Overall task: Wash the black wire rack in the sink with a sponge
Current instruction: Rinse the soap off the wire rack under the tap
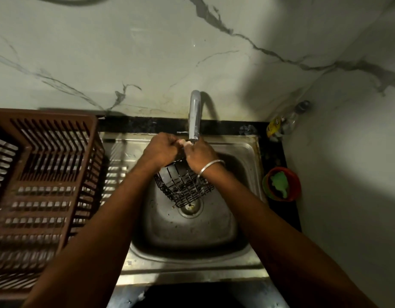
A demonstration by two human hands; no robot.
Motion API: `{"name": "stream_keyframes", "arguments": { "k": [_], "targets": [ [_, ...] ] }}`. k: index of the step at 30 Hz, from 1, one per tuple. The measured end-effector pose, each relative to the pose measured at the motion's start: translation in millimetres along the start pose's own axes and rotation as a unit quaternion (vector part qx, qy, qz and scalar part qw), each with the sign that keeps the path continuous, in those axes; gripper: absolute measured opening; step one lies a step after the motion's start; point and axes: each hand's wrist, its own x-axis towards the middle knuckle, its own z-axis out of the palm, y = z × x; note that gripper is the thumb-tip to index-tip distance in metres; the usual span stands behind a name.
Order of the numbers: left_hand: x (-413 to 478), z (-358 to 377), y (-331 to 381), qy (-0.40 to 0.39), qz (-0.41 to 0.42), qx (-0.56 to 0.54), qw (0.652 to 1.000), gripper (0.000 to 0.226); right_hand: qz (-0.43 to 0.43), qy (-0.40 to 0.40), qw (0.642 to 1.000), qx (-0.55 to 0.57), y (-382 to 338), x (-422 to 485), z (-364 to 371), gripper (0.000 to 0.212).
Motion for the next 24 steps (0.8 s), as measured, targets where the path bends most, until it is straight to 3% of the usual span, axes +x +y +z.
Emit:
{"name": "stream_keyframes", "arguments": {
  "k": [3, 7, 12, 16, 20, 24],
  "targets": [
    [-2.2, 2.1, 5.0, 0.026, -0.026, -0.011, 0.999, 0.028, -0.041, 0.029, 0.994, -0.098, -6.1, -7.0, 5.4, 0.053],
    [-2.7, -3.3, 10.2, 0.025, -0.054, -0.059, 0.996, 0.030, -0.139, 0.126, 0.949, -0.255, -10.1, -24.7, 11.3, 0.036],
    [-16.5, -8.5, 20.0, -0.046, -0.101, -0.148, 0.983, 0.042, -0.148, 0.157, 0.949, -0.228, -1.9, -34.7, 13.7, 0.048],
    [-25.3, -10.9, 18.4, -0.118, -0.156, -0.236, 0.952, 0.034, -0.093, 0.151, 0.965, -0.192, -0.9, -37.4, 10.9, 0.065],
    [-28.8, -10.3, 16.3, -0.155, -0.198, -0.347, 0.904, 0.032, -0.076, 0.143, 0.975, -0.153, -0.8, -33.3, 4.1, 0.052],
    [-30.7, -3.5, 14.8, -0.133, -0.211, -0.434, 0.866, 0.030, -0.063, 0.116, 0.977, -0.170, -11.2, -29.8, 1.3, 0.041]
  ]
}}
